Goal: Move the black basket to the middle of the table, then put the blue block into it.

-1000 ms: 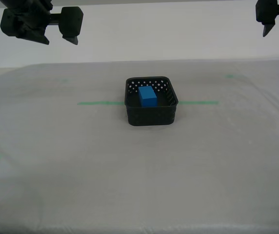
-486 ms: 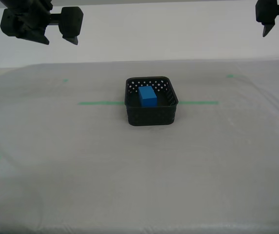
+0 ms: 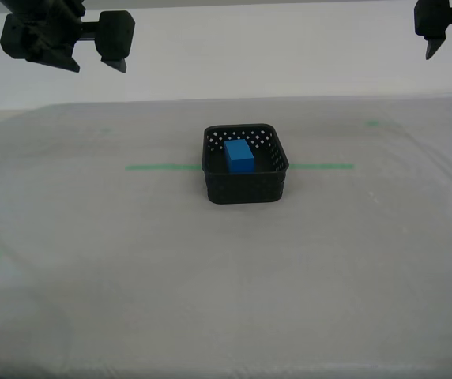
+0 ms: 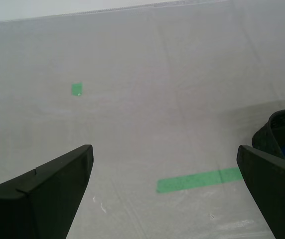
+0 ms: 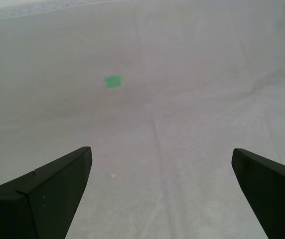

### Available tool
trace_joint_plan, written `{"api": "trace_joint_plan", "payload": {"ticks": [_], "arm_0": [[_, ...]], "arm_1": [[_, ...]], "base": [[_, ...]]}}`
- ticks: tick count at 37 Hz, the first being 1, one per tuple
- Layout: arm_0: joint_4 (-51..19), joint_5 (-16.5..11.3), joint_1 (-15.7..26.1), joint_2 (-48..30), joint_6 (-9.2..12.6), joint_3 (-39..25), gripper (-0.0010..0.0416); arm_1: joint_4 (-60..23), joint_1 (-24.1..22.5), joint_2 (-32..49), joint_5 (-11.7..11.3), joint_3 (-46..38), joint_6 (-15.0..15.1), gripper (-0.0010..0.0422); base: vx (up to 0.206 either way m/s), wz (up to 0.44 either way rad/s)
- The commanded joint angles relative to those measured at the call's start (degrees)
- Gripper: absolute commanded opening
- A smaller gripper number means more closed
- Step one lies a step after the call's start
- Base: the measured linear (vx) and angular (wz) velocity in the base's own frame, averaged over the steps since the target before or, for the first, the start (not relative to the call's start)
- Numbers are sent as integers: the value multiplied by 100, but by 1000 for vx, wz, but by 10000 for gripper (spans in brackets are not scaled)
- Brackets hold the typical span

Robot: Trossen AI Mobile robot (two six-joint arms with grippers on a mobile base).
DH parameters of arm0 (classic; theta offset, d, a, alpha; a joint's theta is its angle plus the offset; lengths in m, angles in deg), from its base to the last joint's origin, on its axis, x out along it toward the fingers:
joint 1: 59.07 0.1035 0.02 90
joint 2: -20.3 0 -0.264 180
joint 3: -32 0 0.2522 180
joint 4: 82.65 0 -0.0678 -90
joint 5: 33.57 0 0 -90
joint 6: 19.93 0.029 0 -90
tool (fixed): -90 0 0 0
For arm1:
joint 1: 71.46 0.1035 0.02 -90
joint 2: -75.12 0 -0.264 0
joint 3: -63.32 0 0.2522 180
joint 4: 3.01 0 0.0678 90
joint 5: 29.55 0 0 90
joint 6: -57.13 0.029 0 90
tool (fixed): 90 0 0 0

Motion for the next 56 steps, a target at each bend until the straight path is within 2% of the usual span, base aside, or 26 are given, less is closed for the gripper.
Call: {"api": "trace_joint_plan", "payload": {"ticks": [1, 56], "arm_0": [[11, 7, 2, 4, -2, -4, 394], [11, 7, 2, 4, -2, -4, 394]], "arm_1": [[13, 0, -4, 13, -4, 20, 396], [13, 0, -4, 13, -4, 20, 396]], "base": [[0, 0], [0, 0]]}}
